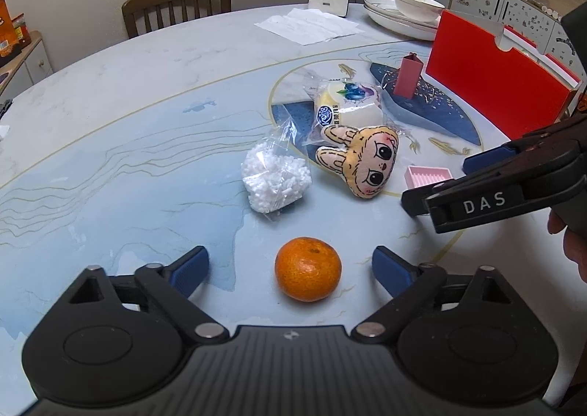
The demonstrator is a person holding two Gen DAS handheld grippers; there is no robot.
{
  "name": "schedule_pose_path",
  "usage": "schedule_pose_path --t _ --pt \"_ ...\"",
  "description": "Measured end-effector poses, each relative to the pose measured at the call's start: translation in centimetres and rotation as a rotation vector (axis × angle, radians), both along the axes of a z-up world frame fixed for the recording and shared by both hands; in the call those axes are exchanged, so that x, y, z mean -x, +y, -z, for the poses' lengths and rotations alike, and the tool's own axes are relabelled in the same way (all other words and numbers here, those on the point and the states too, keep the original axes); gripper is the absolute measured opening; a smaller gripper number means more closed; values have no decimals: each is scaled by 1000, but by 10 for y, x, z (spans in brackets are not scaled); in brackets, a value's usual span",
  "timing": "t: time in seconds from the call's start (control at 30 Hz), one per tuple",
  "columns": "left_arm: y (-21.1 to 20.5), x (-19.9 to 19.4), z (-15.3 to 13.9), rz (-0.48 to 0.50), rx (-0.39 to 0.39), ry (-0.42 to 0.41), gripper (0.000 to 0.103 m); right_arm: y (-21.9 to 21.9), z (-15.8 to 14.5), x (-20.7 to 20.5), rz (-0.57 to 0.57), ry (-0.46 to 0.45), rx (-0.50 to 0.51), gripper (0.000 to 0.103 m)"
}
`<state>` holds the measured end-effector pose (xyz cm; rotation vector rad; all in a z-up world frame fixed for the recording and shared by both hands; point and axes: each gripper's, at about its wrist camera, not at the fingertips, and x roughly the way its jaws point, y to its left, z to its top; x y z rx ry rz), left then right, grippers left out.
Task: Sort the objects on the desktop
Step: 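Grasp the orange with the left tool while the right tool grasps the pink tray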
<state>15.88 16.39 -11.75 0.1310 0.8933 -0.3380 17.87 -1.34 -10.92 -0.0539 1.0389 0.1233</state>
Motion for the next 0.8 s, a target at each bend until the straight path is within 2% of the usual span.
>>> schedule_pose_path --t 0.13,0.3,0.47,0.6,0.7,0.8 --pt "0 2 1 -4 -1 2 82 -5 -1 4 4 0 0 77" --pt "-3 2 0 -2 -2 -4 71 -14 -4 7 3 -11 -2 57" --pt "-6 5 -2 -4 -14 -3 58 -21 -5 8 -11 -22 -3 43" --pt "-8 8 -3 -20 -21 2 49 -23 -5 10 -45 -28 0 42" --pt "-11 9 -4 -28 -26 1 36 -25 -6 10 -60 -24 -4 41" --pt "-14 10 -4 -41 -28 5 34 -31 -8 11 -64 -13 -23 41"
